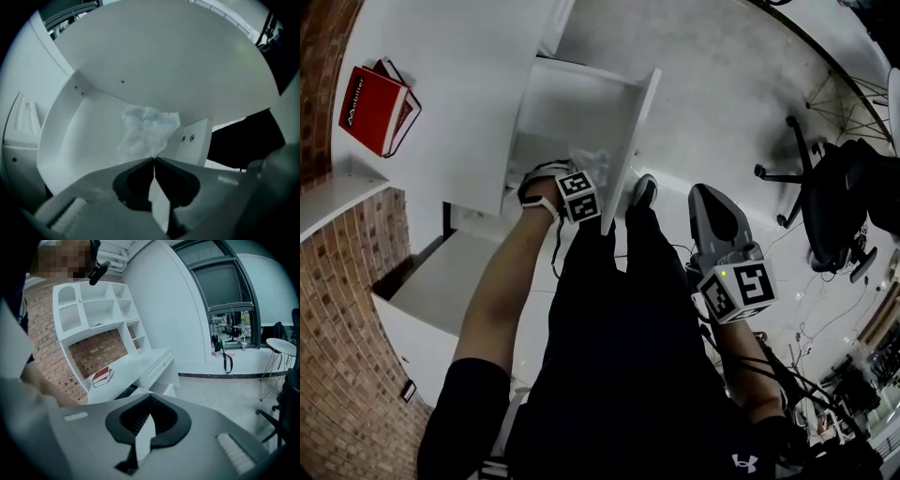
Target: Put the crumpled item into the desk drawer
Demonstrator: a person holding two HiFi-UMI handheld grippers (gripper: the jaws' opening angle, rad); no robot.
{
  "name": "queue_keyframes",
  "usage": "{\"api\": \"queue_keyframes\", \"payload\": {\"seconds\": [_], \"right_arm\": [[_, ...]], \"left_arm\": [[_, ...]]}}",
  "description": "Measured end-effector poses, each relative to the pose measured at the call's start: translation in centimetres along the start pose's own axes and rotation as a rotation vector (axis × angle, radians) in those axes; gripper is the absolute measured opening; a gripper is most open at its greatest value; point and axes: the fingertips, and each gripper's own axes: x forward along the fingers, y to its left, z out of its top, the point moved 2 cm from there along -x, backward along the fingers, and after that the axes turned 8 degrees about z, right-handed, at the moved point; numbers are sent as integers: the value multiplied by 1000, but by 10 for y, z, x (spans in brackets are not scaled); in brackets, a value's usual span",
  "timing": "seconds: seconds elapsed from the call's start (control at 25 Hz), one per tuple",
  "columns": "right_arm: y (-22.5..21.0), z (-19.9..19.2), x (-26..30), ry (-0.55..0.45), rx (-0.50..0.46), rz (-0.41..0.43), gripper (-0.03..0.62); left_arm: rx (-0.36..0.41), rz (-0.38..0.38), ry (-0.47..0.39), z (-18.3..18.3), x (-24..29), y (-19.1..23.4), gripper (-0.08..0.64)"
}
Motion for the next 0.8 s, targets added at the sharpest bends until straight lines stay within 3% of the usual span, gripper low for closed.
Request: {"api": "queue_keyframes", "payload": {"seconds": [0.16, 0.52, 0.8], "right_arm": [[-7, -8, 0, 22, 14, -6, 3], [-7, -24, 2, 47, 29, -2, 3], [-5, -22, 1, 38, 30, 6, 3]], "left_arm": [[57, -19, 27, -4, 16, -9, 11], [104, -2, 43, -4, 31, -11, 13], [35, 15, 26, -1, 27, -6, 69]]}}
